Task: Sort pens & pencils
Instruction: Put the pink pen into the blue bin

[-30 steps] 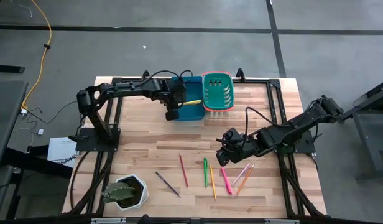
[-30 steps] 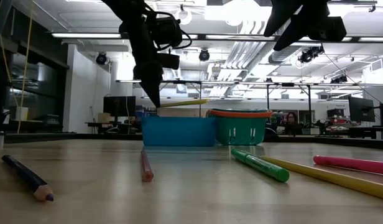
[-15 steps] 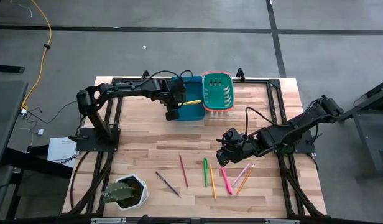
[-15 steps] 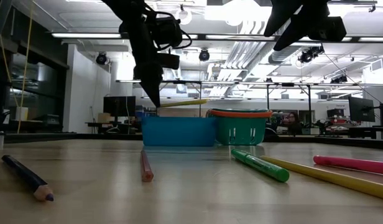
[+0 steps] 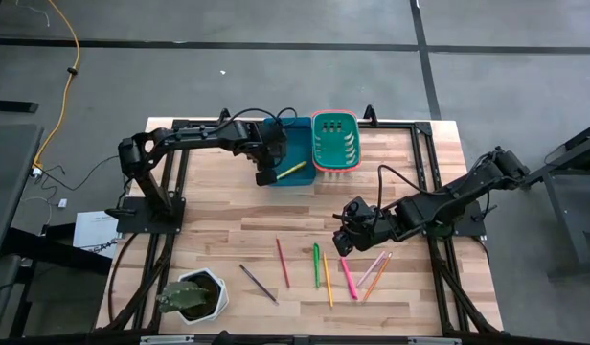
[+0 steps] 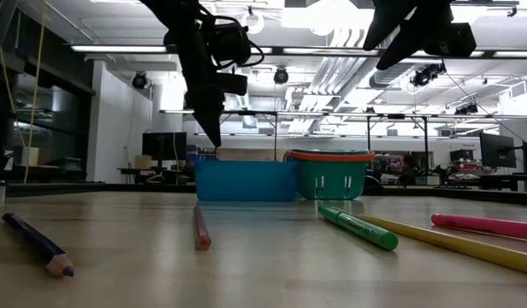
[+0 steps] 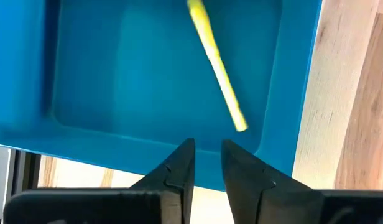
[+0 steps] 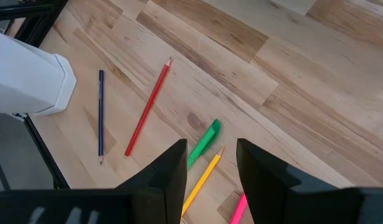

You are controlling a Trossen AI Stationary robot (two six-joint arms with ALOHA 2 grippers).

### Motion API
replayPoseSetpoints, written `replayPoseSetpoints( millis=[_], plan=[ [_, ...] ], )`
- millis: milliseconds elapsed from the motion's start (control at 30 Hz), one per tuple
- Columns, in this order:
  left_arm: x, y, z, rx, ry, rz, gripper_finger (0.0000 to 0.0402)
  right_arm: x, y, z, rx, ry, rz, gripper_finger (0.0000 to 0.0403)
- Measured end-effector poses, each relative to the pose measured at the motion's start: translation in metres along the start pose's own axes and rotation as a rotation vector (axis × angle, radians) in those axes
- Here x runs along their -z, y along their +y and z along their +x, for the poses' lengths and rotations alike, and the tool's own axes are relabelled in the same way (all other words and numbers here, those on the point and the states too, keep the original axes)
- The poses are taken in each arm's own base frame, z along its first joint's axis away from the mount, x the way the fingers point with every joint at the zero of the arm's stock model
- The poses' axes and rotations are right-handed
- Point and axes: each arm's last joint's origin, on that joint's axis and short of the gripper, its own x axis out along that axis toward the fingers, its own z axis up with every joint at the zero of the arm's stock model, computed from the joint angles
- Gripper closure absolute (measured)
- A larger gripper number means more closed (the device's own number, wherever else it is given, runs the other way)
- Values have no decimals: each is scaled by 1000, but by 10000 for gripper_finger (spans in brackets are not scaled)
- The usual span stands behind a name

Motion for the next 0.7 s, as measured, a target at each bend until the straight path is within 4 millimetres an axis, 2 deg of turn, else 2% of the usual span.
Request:
replayPoseSetpoints(
  millis=[267,700],
  plan=[
    [-3,-10,-1,150,-49,94,350,0,0,0,0,0,-11,272],
    [-6,-68,-9,282,-45,391,350,0,0,0,0,0,-15,272]
  ],
)
